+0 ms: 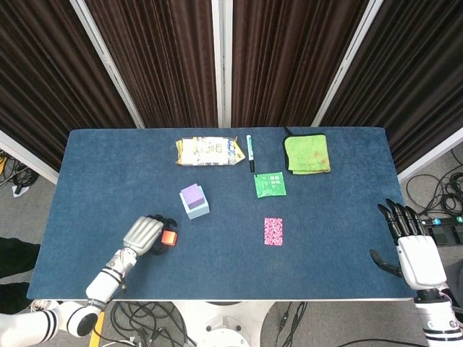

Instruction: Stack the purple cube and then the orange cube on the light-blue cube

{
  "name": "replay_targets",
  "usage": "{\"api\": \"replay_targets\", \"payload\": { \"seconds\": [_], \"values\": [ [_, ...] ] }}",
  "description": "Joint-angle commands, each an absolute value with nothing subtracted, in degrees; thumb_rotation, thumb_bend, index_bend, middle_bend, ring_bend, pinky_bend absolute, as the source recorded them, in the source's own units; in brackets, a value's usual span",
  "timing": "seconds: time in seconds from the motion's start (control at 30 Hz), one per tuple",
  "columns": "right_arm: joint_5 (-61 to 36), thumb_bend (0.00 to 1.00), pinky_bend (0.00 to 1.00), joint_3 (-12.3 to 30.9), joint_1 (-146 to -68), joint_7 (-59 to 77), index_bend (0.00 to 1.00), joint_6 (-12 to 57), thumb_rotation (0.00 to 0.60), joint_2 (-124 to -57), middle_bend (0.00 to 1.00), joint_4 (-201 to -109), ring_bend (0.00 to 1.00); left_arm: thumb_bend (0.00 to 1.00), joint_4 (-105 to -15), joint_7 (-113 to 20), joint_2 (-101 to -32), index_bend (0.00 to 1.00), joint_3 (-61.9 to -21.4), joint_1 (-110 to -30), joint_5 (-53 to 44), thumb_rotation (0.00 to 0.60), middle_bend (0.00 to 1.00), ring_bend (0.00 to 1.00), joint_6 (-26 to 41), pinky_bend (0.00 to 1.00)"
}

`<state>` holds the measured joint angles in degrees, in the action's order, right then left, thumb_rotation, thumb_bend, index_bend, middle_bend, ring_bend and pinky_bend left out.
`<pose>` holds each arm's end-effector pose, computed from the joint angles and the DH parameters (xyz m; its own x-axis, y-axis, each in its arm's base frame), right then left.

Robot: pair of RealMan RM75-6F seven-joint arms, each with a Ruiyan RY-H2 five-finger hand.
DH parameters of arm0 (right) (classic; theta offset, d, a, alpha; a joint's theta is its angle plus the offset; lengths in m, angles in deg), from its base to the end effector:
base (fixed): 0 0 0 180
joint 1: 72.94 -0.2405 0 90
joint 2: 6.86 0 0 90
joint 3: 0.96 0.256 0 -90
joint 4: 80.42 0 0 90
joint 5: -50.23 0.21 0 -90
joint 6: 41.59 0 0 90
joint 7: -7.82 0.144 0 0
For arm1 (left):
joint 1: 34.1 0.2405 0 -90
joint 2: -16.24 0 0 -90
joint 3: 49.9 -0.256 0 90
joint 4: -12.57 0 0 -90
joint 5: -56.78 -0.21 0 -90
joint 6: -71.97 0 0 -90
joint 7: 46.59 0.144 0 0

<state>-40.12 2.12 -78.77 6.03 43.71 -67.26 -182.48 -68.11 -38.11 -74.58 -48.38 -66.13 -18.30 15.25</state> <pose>-0.2674 -0.1831 0.1622 0.3332 0.0050 0.9429 -0.9365 -0.1140 0.3315 -0.2136 0.2796 -0.0412 0.3924 0.3921 0.8320 0.9008 -0.3467 -0.2615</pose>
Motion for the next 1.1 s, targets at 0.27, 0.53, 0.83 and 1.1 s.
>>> {"api": "replay_targets", "payload": {
  "seconds": [0.27,0.53,0.83,1.1],
  "values": [
    [-40.05,0.18,0.0,2.17,-78.77,6.13,0.0,43.74,0.6,-67.27,0.0,-182.4,0.0,0.31,-67.18,-39.23,-75.01,0.45,-47.85,-64.86,-18.8,0.6,0.6,0.38,13.1,0.42],
    [-39.89,0.18,0.0,2.27,-78.88,6.36,0.0,43.58,0.6,-66.94,0.0,-182.73,0.0,0.31,-71.48,-38.24,-68.93,0.45,-45.53,-63.51,-17.34,0.6,0.61,0.39,9.94,0.42],
    [-40.65,0.18,0.0,2.05,-78.65,6.2,0.0,44.16,0.6,-66.99,0.0,-182.59,0.0,0.31,-78.34,-33.63,-60.11,0.45,-39.11,-64.9,-11.66,0.6,0.62,0.39,8.86,0.42],
    [-41.14,0.18,0.0,1.77,-78.76,5.56,0.0,43.97,0.6,-67.54,0.0,-182.14,0.0,0.31,-83.71,-29.77,-57.51,0.45,-34.04,-71.3,-6.47,0.6,0.62,0.4,14.21,0.42]
  ]
}}
